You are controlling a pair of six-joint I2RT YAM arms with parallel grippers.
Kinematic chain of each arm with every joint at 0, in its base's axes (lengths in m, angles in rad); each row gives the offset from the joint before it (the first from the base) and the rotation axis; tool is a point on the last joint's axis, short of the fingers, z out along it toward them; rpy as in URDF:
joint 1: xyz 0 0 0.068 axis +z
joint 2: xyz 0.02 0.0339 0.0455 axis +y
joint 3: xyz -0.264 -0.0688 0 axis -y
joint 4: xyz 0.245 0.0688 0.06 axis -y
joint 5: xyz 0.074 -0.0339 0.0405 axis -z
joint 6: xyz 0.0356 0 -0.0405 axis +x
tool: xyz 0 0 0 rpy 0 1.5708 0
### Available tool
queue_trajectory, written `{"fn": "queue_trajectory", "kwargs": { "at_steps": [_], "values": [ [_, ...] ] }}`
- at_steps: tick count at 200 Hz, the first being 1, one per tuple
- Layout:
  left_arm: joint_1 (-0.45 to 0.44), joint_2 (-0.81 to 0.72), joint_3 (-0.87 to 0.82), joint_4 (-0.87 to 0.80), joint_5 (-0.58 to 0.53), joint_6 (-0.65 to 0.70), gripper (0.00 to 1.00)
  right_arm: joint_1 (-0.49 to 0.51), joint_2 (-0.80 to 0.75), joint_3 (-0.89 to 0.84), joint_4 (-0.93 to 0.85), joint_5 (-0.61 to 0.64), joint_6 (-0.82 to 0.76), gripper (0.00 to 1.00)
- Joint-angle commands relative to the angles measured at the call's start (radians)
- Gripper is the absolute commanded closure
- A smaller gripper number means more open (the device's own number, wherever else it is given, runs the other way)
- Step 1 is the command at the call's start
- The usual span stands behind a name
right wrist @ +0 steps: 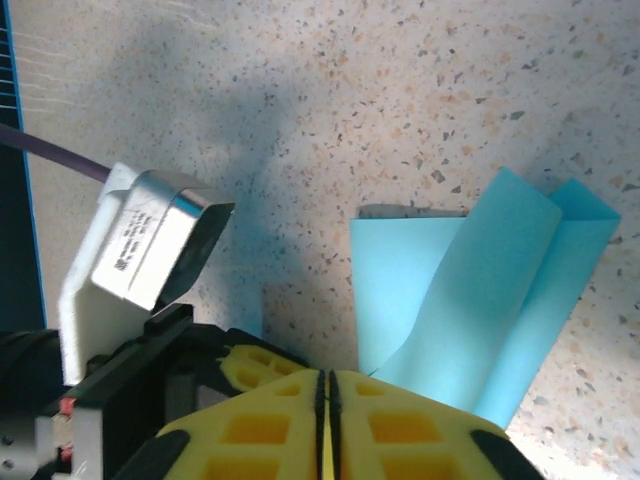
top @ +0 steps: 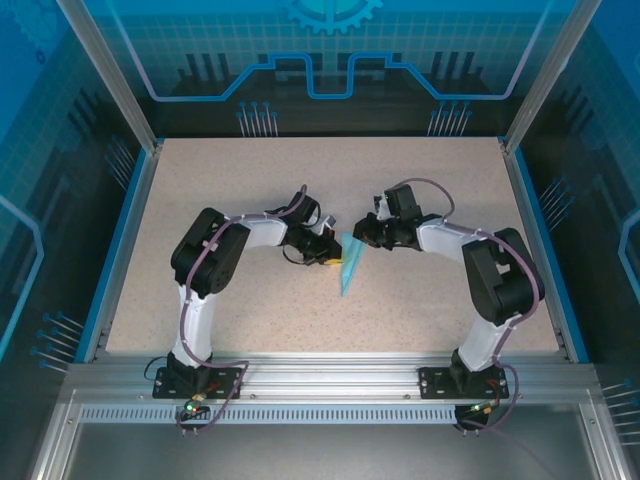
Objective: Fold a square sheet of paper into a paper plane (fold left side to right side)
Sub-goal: Fold the wing for the fifth time at the center of the table.
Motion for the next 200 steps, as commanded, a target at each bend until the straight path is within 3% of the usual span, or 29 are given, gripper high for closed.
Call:
{"fn": "queue_trajectory", "kwargs": {
  "at_steps": [1,200],
  "values": [
    [-0.010,0.041,0.008,-0.048,-0.055,0.029,1.00,0.005,0.038,0.019,-0.036,0.001,0.000,0.90],
    [-0.012,0.031,0.007,-0.052,-0.060,0.027,1.00,0.006,0.129,0.004,-0.097,0.033,-0.034,0.92]
  ]
}}
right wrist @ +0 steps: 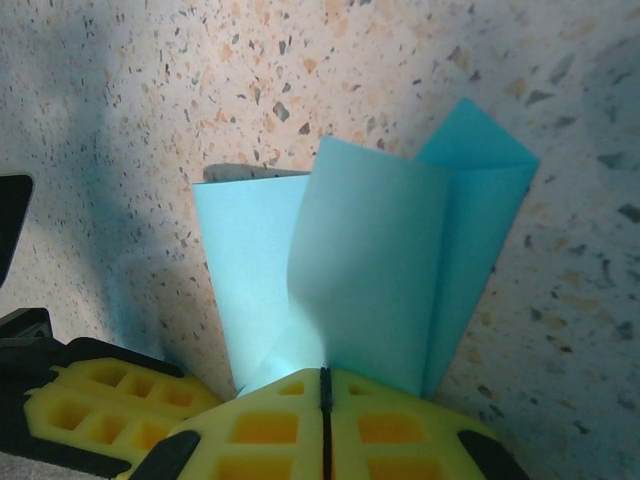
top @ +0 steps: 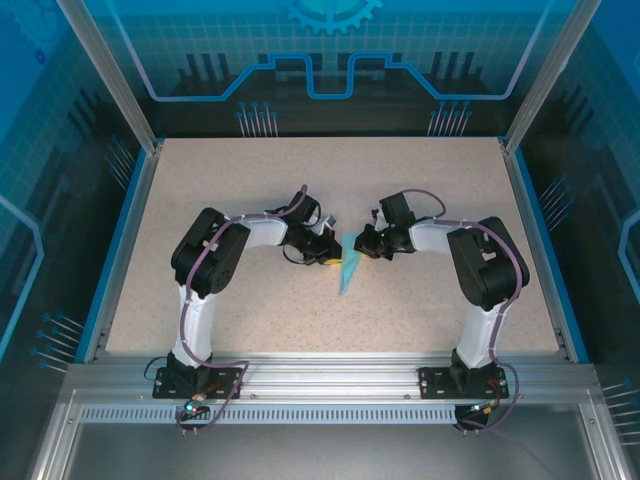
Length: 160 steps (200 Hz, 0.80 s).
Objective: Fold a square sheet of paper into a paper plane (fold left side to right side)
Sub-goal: Fold the wing for the fifth time at the center of the table.
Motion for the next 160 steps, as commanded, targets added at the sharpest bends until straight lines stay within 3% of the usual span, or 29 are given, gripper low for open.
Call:
{"fn": "queue_trajectory", "kwargs": {
  "at_steps": [1,28,88,122,160],
  "values": [
    [-0.010,0.030,0.001,-0.043,-0.058,0.027,1.00,0.006,0.013,-0.005,-0.055,0.026,-0.013,0.92],
    [-0.009,0.004,0.012,-0.064,-0.058,0.033,1.00,0.004,0.017,-0.032,-0.052,0.035,-0.009,0.92],
    [0.007,-0.154,0.028,-0.156,-0.081,0.056,0.75,0.001,0.025,-0.067,-0.040,0.039,-0.011,0.93],
    [0.001,-0.239,-0.005,-0.177,-0.048,0.049,0.76,0.000,0.022,-0.069,-0.037,0.037,-0.015,0.93],
    [-0.049,-0.250,-0.031,-0.125,0.100,-0.020,0.78,-0.001,0.025,-0.066,-0.037,0.034,-0.020,0.93]
  ]
}}
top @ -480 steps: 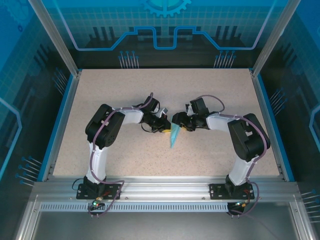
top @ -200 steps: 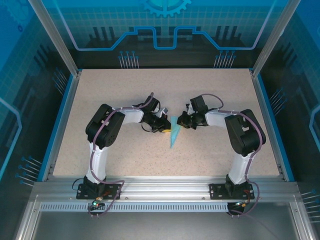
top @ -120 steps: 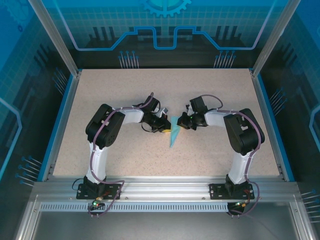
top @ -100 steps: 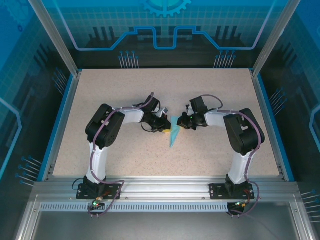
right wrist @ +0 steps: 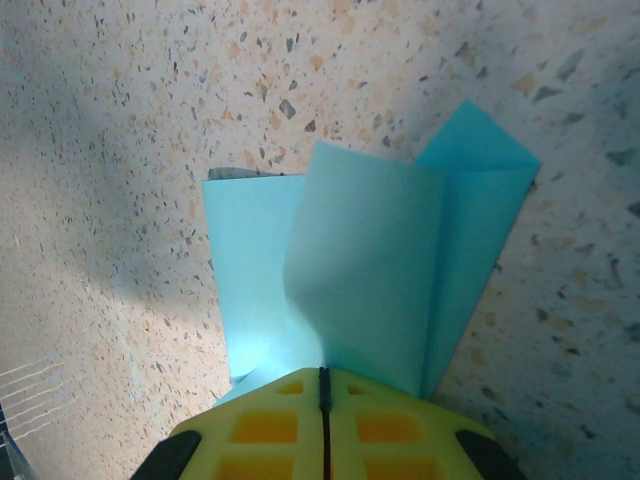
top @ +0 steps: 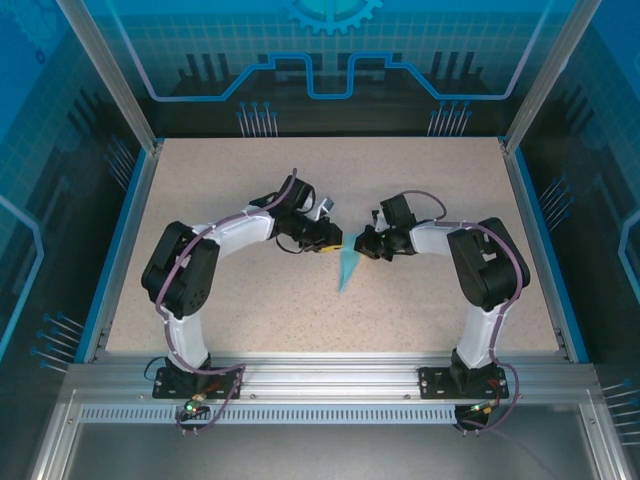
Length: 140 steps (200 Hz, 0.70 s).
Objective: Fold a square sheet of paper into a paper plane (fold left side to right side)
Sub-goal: Fold the wing for the fifth time at the center of the table.
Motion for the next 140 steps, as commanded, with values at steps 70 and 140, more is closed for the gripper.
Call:
{"fn": "queue_trajectory", "kwargs": {
  "at_steps": [70,140],
  "values": [
    [-0.094,0.105,-0.003,0.023,0.105,-0.070,0.78,0.006,0.037,-0.025,-0.093,0.030,-0.026,0.93],
    [-0.096,0.163,-0.014,-0.020,0.051,-0.035,0.78,0.007,0.041,-0.021,-0.099,0.028,-0.030,0.93]
  ]
}}
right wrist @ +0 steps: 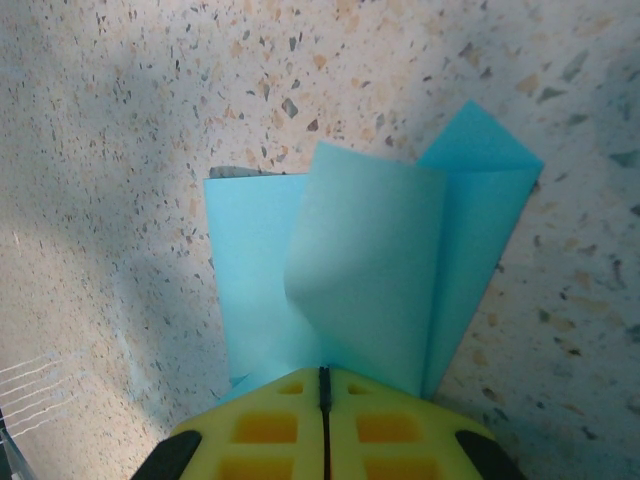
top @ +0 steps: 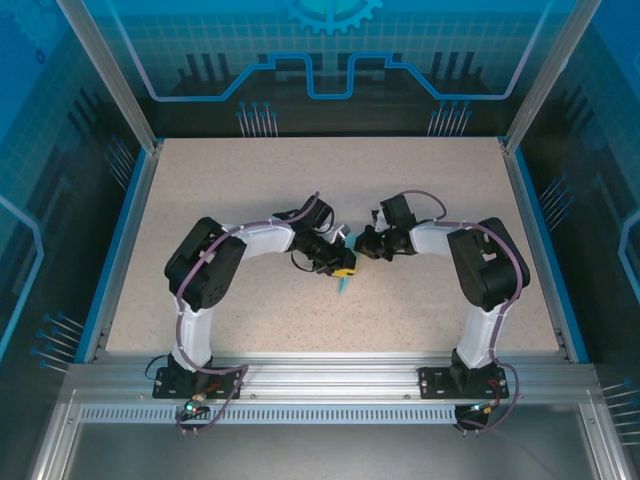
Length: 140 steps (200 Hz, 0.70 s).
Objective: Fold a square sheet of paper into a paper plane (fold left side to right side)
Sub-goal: Fold the wing for the fifth time at the center of the table.
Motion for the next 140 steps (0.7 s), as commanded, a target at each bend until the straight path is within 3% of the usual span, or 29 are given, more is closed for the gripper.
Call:
{"fn": "queue_trajectory", "kwargs": {
  "at_steps": [1,140],
  "values": [
    [-0.001,0.028,-0.002,-0.042,-0.026,0.020,0.78,0.007,0.041,-0.021,-0.099,0.031,-0.022,0.93],
    [-0.017,0.062,-0.026,-0.074,-0.088,0.041,0.78,0.012,0.038,-0.013,-0.108,0.031,-0.027,0.93]
  ]
}}
